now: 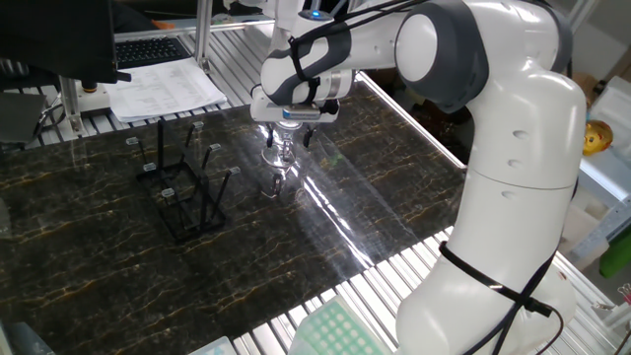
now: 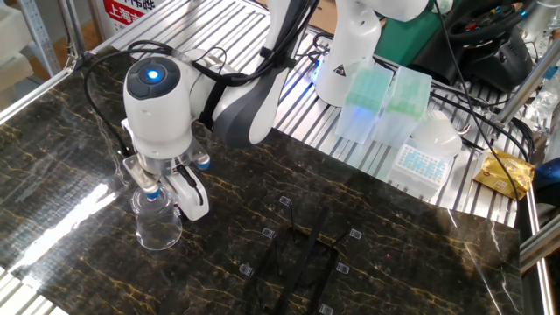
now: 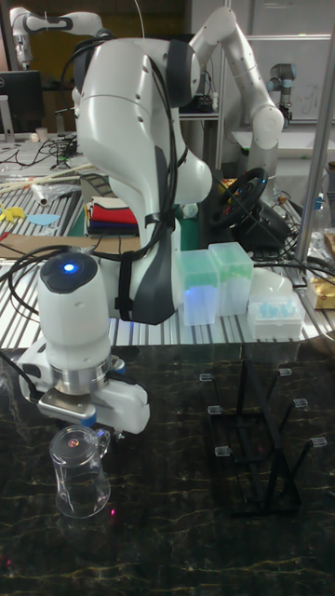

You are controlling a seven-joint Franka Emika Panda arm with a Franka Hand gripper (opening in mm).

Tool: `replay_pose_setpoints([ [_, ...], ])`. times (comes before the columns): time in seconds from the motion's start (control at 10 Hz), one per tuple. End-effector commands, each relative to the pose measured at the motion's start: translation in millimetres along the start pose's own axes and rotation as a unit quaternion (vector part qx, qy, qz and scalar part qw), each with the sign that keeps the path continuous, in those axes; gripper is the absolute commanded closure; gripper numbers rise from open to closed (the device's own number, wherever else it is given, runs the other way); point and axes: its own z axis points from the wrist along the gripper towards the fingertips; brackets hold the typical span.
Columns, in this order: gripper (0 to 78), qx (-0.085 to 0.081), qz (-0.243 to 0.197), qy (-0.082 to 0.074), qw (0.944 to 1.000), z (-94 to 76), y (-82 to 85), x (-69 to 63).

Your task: Put the cup on the cup rack

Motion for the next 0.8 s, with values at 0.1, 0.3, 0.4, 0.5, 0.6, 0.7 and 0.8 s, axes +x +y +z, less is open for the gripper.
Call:
replay_pose_setpoints([
  [0.1, 0.2, 0.0, 0.0, 0.002, 1.0, -0.8, -0.2, -0.6],
  [0.3, 0.2, -0.001, -0.005, 0.003, 1.0, 2.5, -3.0, -0.6],
  [0.4, 0.2, -0.001, -0.007, 0.002, 1.0, 3.9, -4.2, -0.7],
  [0.5, 0.2, -0.001, -0.006, 0.002, 1.0, 4.0, -4.2, -0.5],
  [0.6, 0.2, -0.001, -0.005, 0.002, 1.0, 4.7, -4.1, 0.3],
  [0.7, 0.2, -0.001, -0.005, 0.002, 1.0, 5.0, -4.0, 0.7],
  [0.8, 76.4, -0.001, -0.004, 0.002, 1.0, 6.0, -3.7, 2.1],
])
